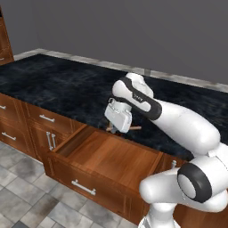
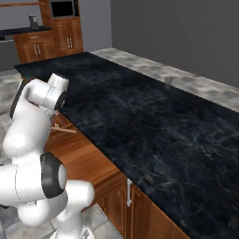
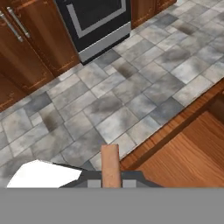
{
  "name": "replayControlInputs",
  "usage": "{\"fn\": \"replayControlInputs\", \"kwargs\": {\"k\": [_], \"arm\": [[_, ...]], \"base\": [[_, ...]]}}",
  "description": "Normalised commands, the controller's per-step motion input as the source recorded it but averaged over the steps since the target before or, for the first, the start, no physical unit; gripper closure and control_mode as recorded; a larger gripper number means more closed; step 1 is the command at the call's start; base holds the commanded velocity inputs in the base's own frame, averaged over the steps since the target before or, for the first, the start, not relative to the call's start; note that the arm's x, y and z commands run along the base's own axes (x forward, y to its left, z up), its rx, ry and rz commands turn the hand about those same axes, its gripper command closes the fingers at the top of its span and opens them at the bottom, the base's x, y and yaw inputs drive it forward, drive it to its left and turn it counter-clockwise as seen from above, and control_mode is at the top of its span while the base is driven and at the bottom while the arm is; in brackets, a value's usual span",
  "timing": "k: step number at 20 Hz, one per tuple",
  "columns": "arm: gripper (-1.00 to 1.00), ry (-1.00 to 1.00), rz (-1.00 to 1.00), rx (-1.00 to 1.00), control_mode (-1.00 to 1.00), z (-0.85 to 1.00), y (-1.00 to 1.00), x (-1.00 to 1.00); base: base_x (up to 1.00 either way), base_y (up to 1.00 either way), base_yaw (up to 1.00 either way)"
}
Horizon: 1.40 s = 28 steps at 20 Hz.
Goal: Take a straw from the drawer in front and place it inside the glass cup on the dining counter.
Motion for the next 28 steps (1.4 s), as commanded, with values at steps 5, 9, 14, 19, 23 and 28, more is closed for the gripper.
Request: {"fn": "replayControlInputs", "kwargs": {"k": [5, 9, 14, 19, 23, 28], "arm": [[1.0, 0.14, -0.02, 0.23, -1.0, 0.85, 0.0, -0.62], [1.0, 0.12, -0.08, 0.18, -1.0, 0.62, 0.0, -0.63], [1.0, 0.03, -0.11, 0.01, -1.0, 0.31, -0.16, -0.8], [1.0, 0.0, -0.12, -0.02, -1.0, 0.21, -0.34, -0.82], [1.0, -0.02, -0.11, -0.05, -1.0, 0.16, -0.45, -0.58], [1.0, -0.01, -0.08, -0.04, -1.0, 0.02, -0.49, -0.31]], "base": [[0.0, 0.0, 0.0], [0.0, 0.0, 0.0], [0.0, 0.0, 0.0], [0.0, 0.0, 0.0], [0.0, 0.0, 0.0], [0.0, 0.0, 0.0]]}}
